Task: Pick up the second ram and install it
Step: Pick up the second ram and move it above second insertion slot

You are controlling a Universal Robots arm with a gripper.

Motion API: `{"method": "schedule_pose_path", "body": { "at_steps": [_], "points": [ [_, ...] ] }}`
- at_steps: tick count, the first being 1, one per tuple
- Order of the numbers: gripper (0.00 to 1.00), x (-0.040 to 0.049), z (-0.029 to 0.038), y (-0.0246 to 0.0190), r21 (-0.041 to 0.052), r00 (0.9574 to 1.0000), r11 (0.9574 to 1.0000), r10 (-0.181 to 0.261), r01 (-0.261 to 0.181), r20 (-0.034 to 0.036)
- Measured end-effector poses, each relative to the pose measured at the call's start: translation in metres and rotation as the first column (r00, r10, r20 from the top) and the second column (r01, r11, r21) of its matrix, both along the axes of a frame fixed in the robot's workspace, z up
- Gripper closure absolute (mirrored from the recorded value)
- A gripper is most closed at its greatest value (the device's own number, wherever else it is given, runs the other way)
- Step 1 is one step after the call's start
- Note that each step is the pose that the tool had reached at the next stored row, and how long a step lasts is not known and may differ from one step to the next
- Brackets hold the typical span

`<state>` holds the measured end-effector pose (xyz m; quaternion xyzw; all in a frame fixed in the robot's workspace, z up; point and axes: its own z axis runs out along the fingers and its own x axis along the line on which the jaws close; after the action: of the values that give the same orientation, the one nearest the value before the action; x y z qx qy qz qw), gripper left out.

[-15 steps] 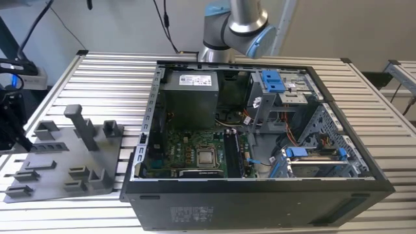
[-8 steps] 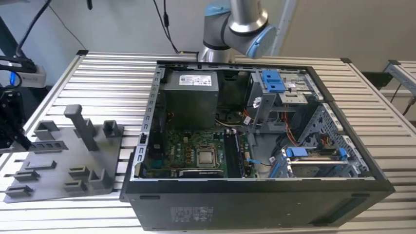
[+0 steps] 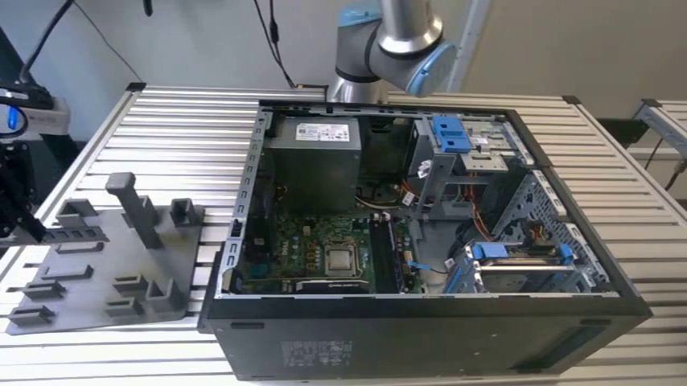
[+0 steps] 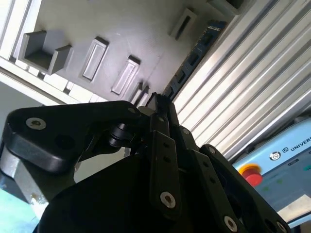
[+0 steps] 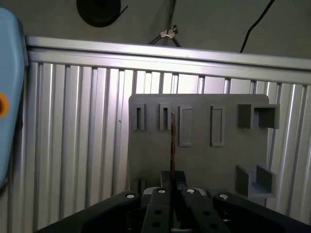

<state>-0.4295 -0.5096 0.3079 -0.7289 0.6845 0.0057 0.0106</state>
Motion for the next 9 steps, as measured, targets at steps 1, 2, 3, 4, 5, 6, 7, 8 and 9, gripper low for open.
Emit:
{"method": "schedule_pose_path", "body": {
  "at_steps": [1, 2, 3, 4, 5, 6, 7, 8, 9],
  "points": [
    [0.86, 0.0000, 0.0008, 0.0000, 0.0001, 1.0000, 1.0000, 0.000, 0.000, 0.0001],
    [0.86, 0.0000, 0.0017, 0.0000, 0.0001, 1.0000, 1.0000, 0.000, 0.000, 0.0001],
    [0.86, 0.0000, 0.0025, 0.0000, 0.0000, 1.0000, 1.0000, 0.000, 0.000, 0.0001],
    [0.86, 0.0000, 0.0041, 0.0000, 0.0000, 1.0000, 1.0000, 0.000, 0.000, 0.0001],
    [0.86, 0.0000, 0.0053, 0.0000, 0.0001, 1.0000, 1.0000, 0.000, 0.000, 0.0002],
    [0.86, 0.0000, 0.0056, 0.0000, 0.0002, 1.0000, 1.0000, 0.000, 0.000, 0.0003],
    [0.86, 0.0000, 0.0060, 0.0000, 0.0001, 1.0000, 1.0000, 0.000, 0.000, 0.0002],
    [0.86, 0.0000, 0.0065, 0.0000, 0.0000, 1.0000, 1.0000, 0.000, 0.000, 0.0001],
    [0.86, 0.0000, 0.0070, 0.0000, -0.0001, 1.0000, 1.0000, 0.000, 0.000, 0.0000]
  ]
}}
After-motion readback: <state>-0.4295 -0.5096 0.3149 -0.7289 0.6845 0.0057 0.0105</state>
